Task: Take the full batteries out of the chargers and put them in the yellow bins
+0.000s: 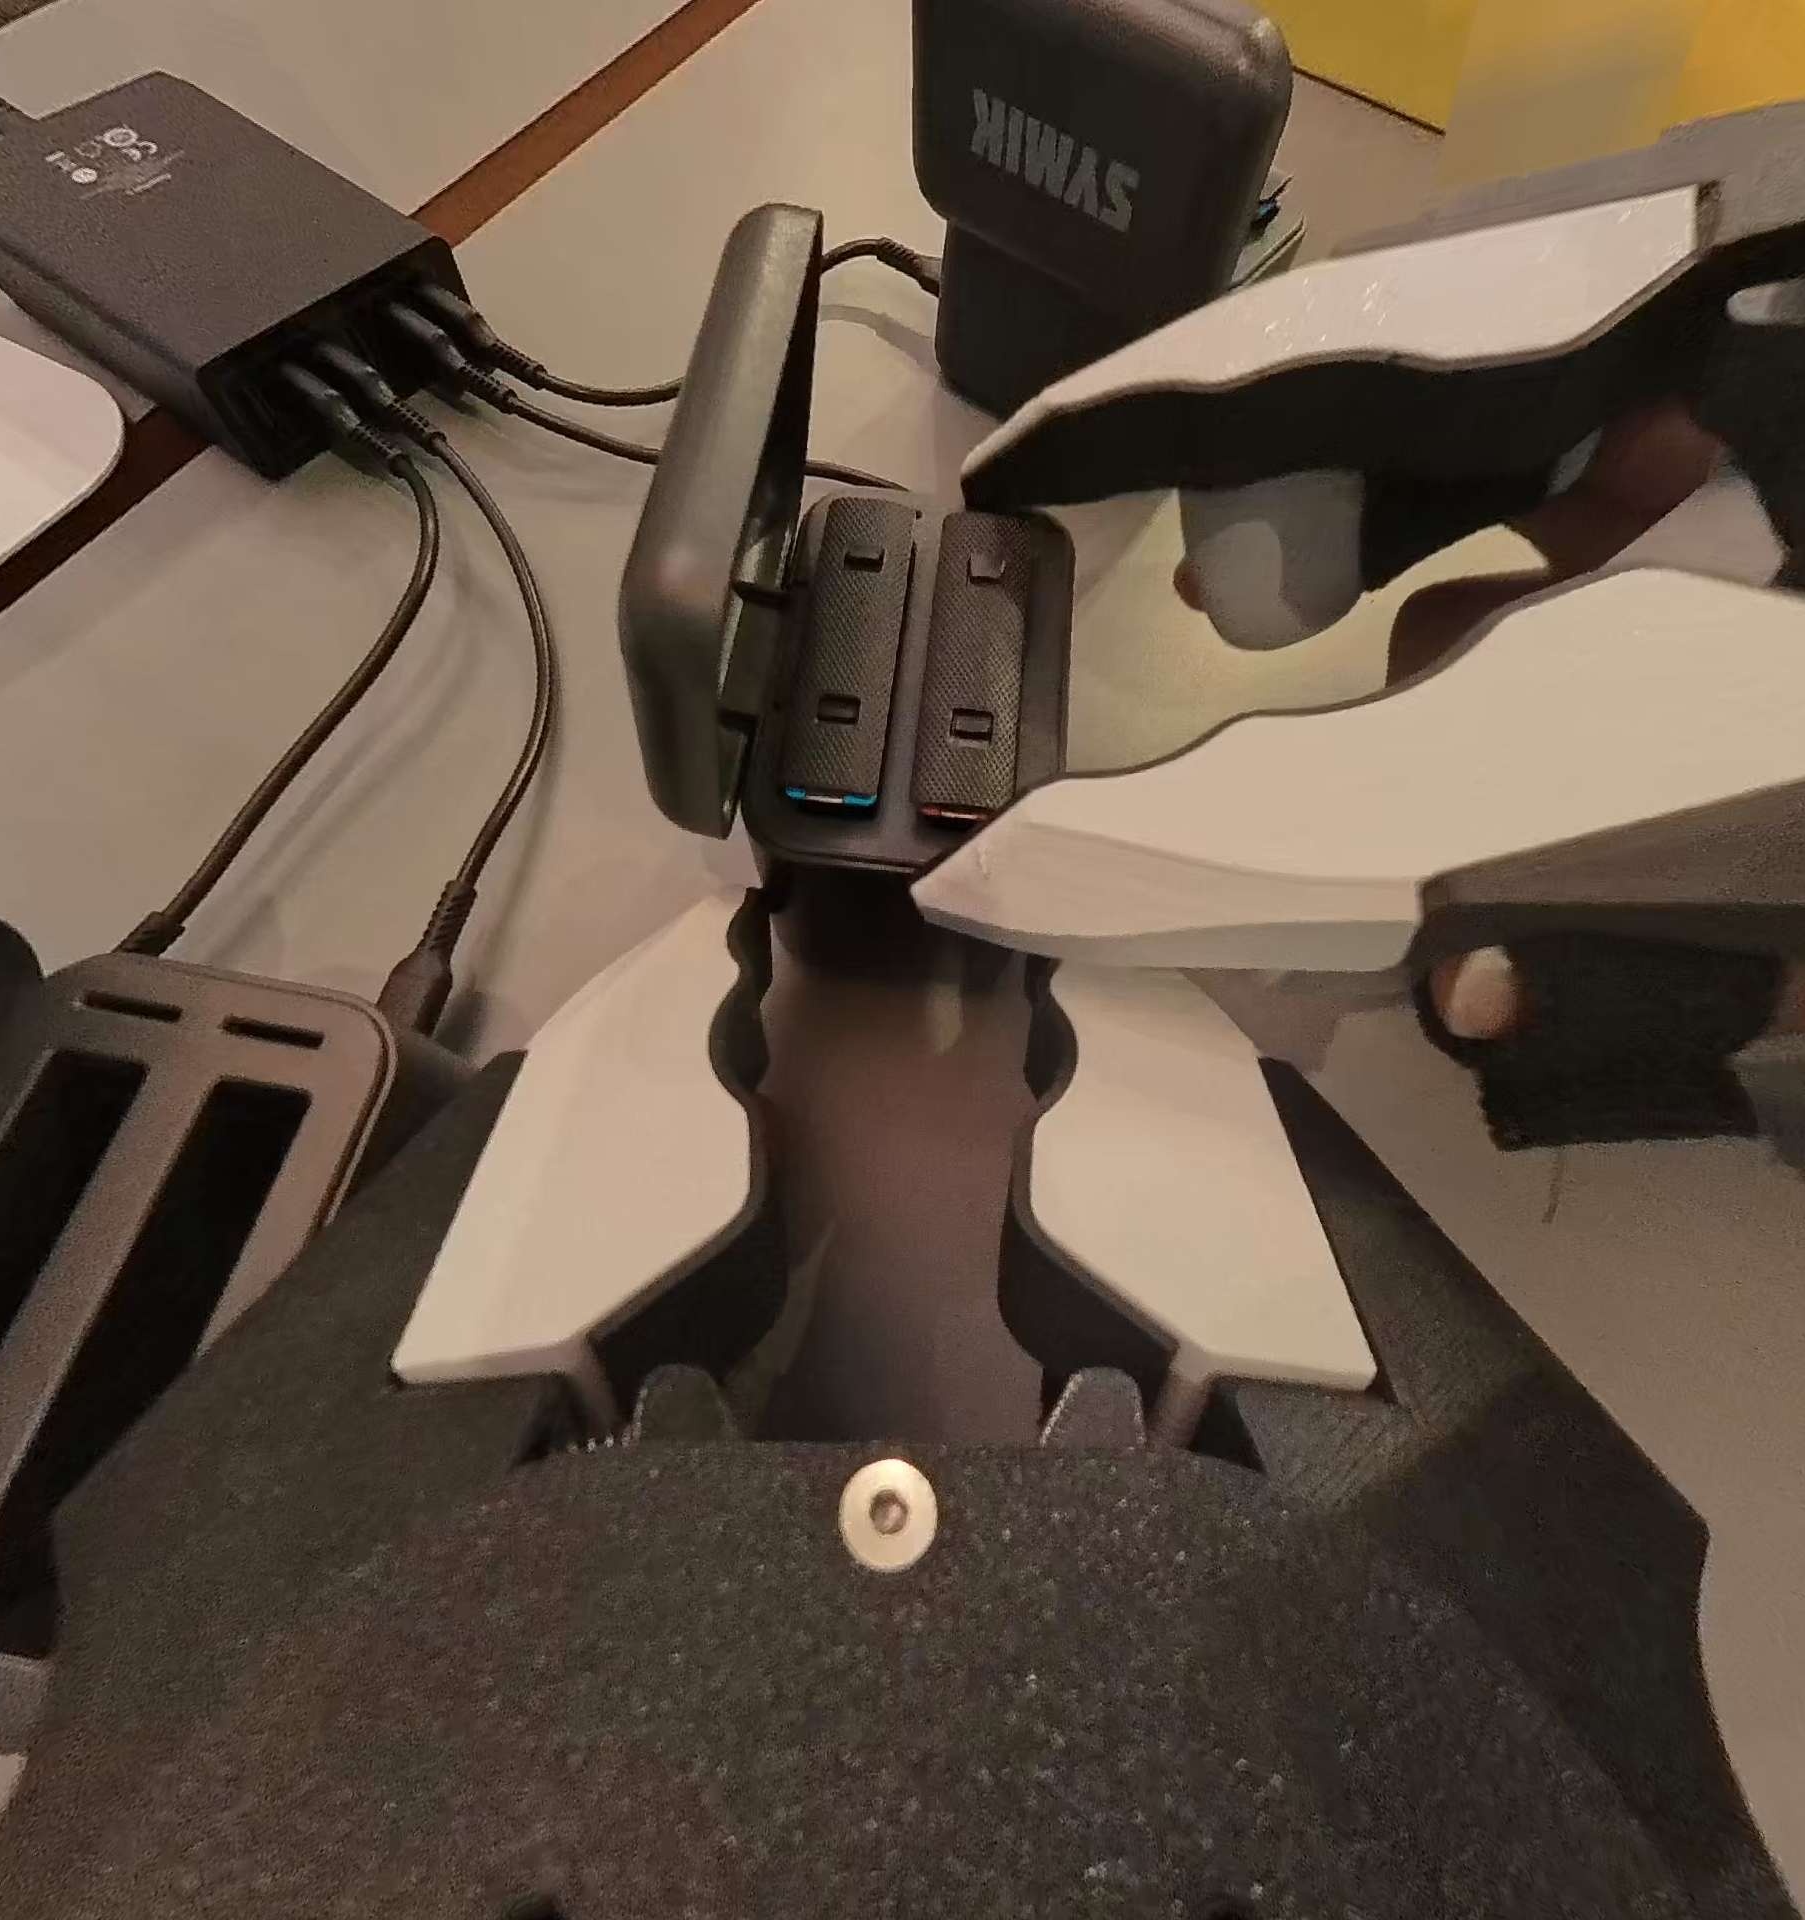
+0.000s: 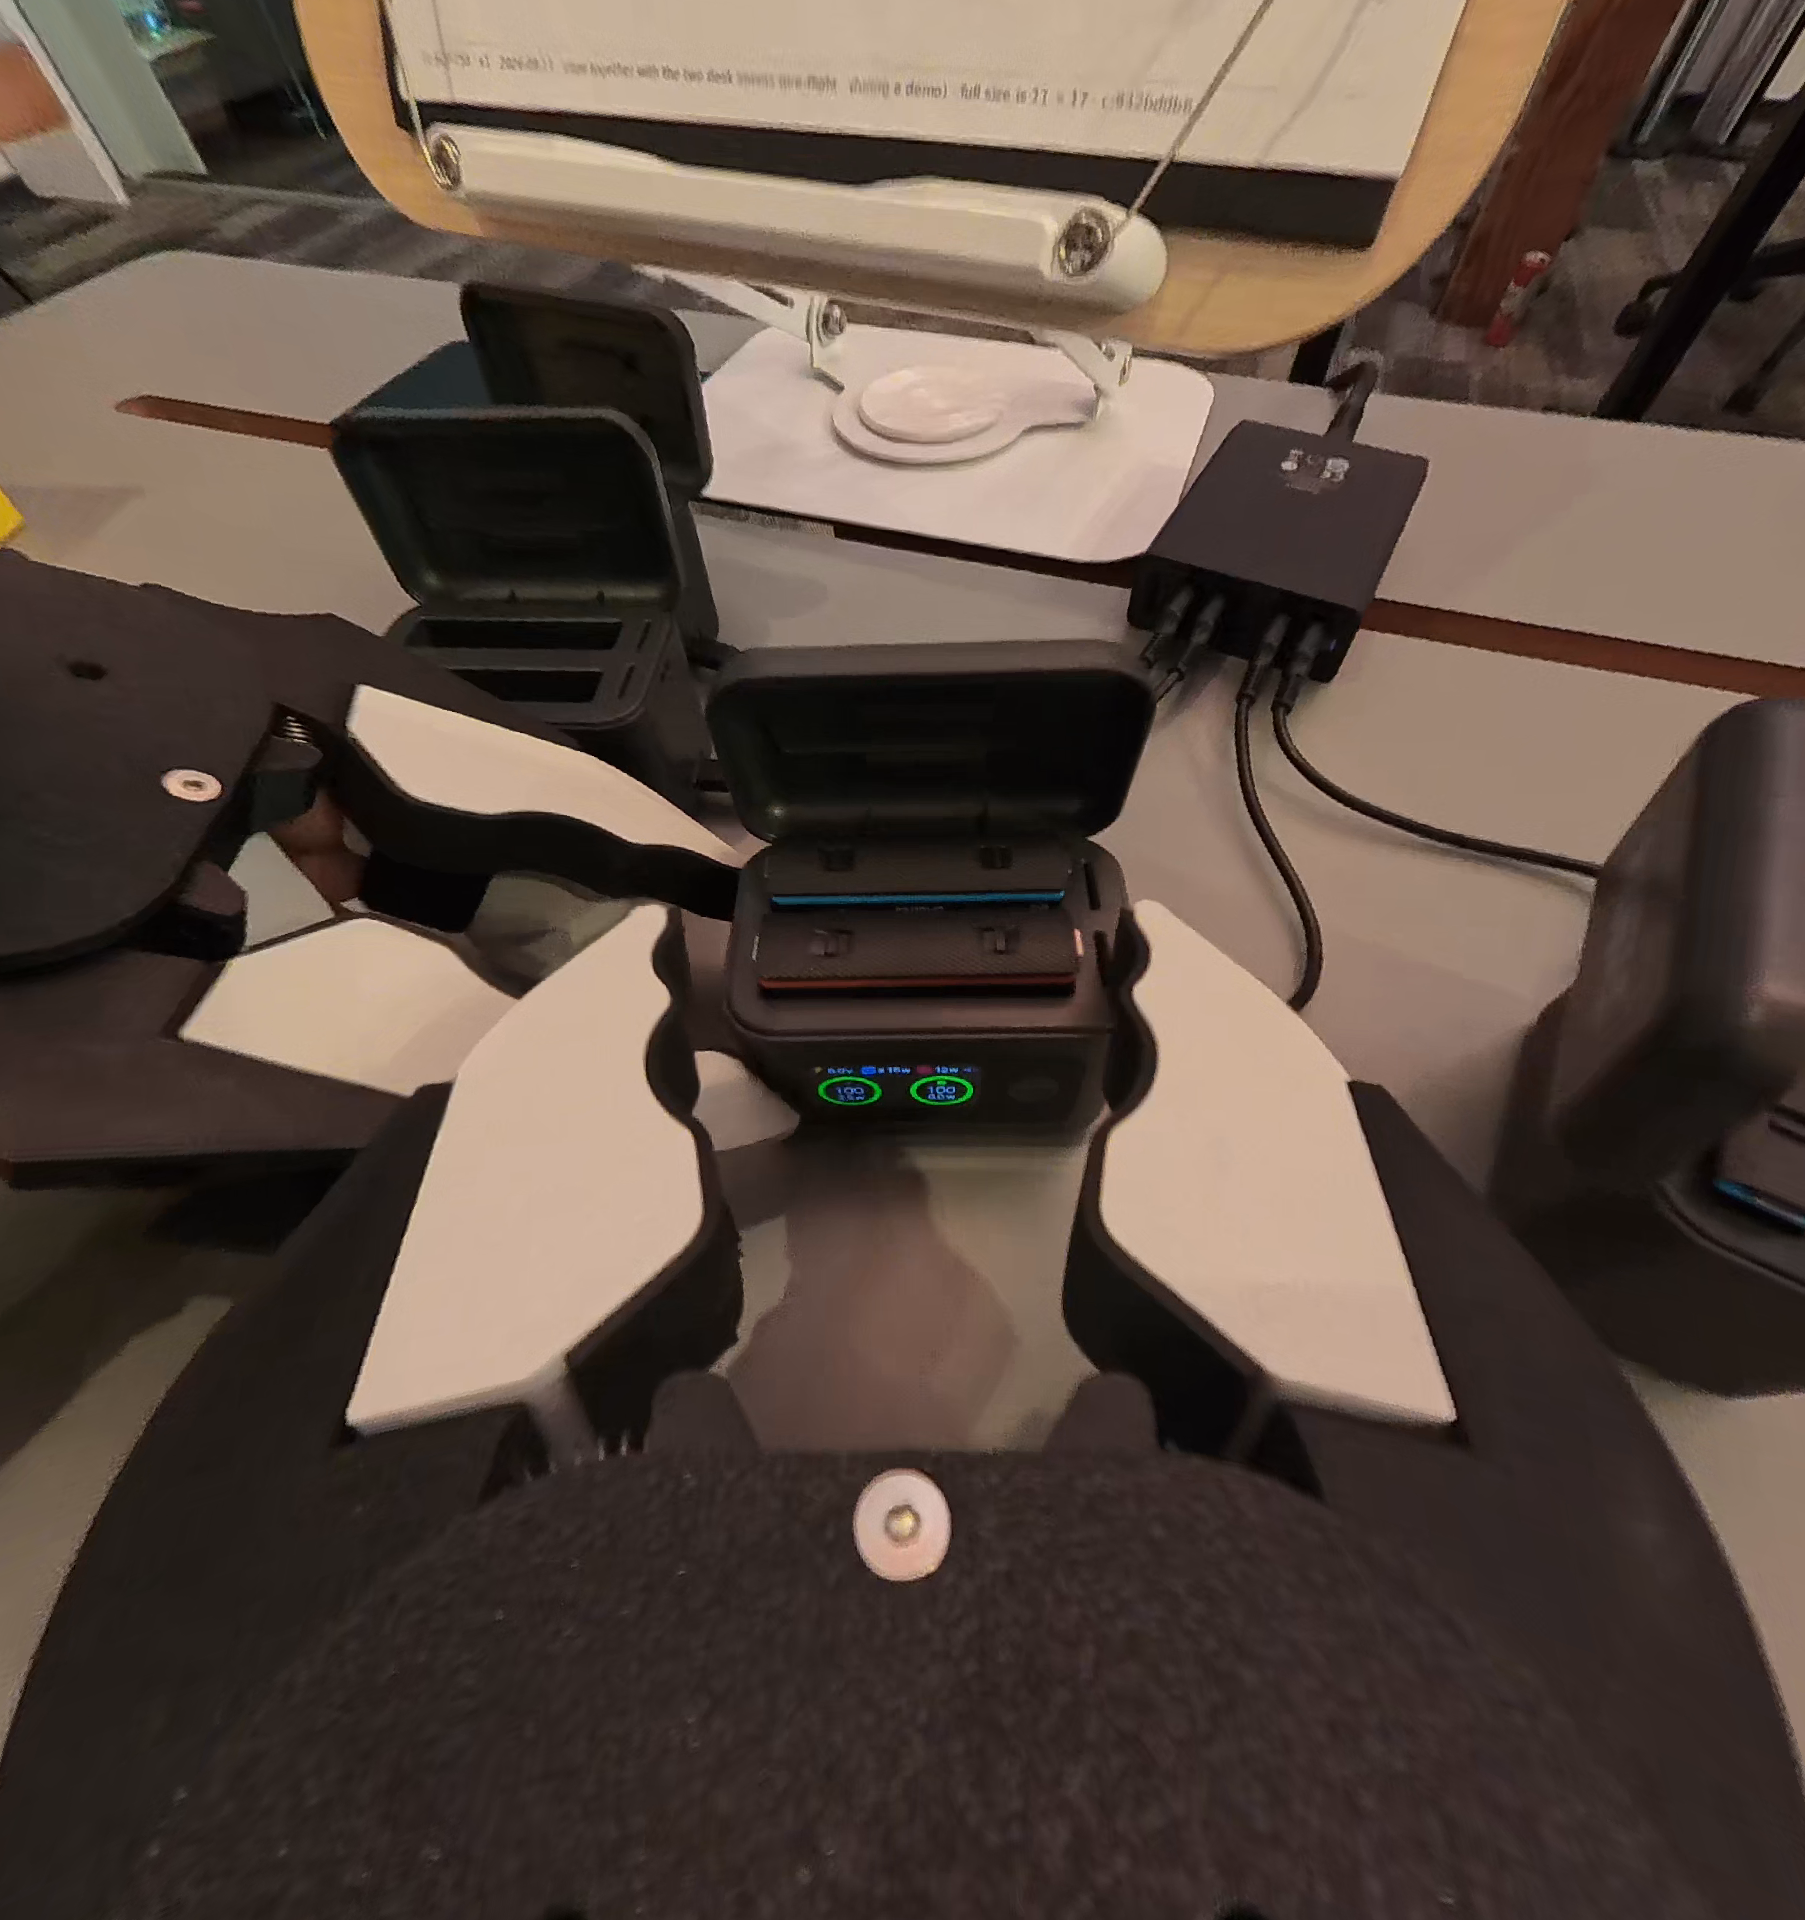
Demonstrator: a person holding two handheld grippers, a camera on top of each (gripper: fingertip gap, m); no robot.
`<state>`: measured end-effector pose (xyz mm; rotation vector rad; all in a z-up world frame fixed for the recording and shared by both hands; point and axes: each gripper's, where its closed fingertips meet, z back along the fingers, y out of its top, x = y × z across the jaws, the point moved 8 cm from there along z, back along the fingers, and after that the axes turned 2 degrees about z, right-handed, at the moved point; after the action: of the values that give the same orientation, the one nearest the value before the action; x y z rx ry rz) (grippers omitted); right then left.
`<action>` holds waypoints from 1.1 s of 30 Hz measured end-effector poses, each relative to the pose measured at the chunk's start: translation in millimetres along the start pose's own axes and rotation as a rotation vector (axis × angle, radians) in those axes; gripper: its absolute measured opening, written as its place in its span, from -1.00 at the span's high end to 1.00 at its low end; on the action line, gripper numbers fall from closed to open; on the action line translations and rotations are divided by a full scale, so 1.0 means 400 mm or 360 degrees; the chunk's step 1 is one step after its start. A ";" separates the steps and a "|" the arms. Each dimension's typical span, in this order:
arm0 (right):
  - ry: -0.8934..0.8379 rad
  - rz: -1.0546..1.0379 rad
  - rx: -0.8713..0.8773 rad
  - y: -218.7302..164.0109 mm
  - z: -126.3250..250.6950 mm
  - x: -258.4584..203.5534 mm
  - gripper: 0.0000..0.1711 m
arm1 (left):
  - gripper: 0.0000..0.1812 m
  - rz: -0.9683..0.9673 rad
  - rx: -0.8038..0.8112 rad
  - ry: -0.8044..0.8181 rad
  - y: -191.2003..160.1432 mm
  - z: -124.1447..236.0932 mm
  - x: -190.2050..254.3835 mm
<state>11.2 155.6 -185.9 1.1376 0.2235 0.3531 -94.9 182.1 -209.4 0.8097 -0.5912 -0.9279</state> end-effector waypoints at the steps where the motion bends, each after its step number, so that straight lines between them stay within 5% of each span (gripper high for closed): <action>1: -0.0014 0.0000 -0.0003 -0.005 -0.003 0.002 0.12 | 0.47 -0.0002 0.0000 0.0000 0.000 0.000 0.000; 9: -0.0065 0.0101 0.0099 -0.013 -0.007 -0.004 0.29 | 0.47 0.0002 0.0003 0.0000 -0.001 0.000 0.000; 33: -0.0038 0.0019 0.0425 0.050 0.068 0.008 0.29 | 0.48 -0.0043 0.0000 0.0005 -0.005 -0.001 0.002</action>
<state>20.3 141.3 -156.5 1.4058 0.2480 0.3266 -95.1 180.6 -211.1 0.8205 -0.5788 -0.9512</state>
